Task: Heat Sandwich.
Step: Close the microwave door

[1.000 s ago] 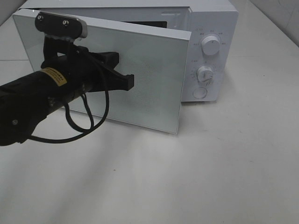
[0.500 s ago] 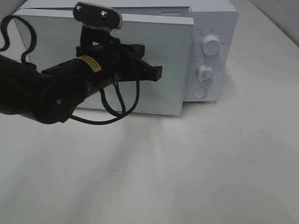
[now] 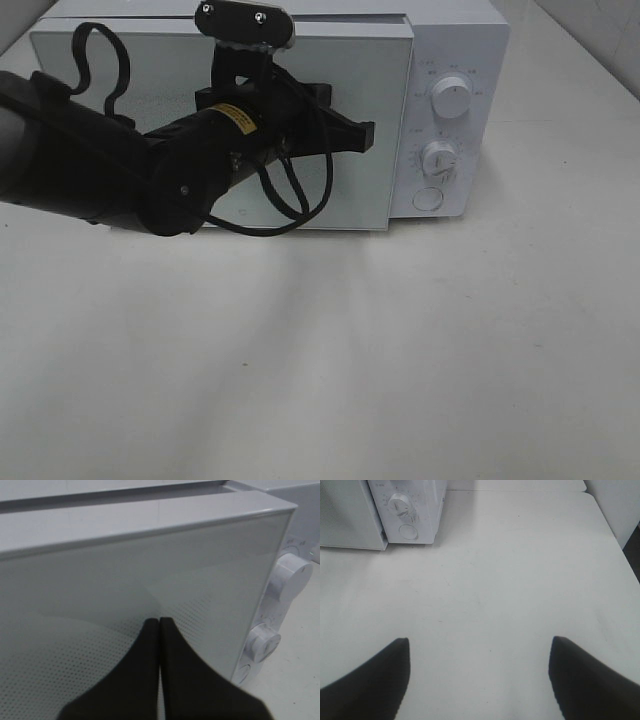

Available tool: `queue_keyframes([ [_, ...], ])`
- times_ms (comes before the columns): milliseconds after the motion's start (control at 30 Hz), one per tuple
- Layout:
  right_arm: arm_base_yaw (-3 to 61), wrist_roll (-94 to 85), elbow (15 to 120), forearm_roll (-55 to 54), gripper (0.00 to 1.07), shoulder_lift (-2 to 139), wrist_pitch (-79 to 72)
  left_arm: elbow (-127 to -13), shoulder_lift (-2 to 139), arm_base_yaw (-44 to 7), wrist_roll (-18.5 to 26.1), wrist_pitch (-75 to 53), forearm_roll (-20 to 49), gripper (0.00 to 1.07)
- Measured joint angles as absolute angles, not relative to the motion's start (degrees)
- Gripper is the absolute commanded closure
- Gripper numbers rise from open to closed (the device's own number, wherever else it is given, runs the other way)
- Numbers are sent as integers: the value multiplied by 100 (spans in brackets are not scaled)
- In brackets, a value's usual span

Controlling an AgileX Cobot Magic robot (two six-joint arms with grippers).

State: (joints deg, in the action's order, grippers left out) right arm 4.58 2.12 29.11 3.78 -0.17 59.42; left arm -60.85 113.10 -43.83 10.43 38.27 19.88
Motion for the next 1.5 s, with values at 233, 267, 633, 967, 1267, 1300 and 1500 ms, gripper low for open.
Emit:
queue_keyframes([
  [233,458,212,2911,378,34,-17,5942,-6400,11482,-4452,1203,3673,2045,107],
  [267,458,212,2911,378,34,-17,5942,-6434,11494,-4452,1215,3638,2057,107],
  [633,458,212,2911,378,34,-17,5942,-6847,11809,-4435,1283,3375,2011,107],
  [967,458,212,2911,378,34,-17,5942,-6950,11832,-4286,1335,3260,2045,107],
  [1267,458,212,2911,378,34,-17,5942,-6956,11832,-4286,1335,3254,2057,107],
  [1300,458,212,2911,378,34,-17,5942,-6956,11832,-4286,1341,3254,2057,107],
  [1500,458,212,2911,378,34,-17,5942,-6956,11832,-4286,1346,3254,2057,107],
])
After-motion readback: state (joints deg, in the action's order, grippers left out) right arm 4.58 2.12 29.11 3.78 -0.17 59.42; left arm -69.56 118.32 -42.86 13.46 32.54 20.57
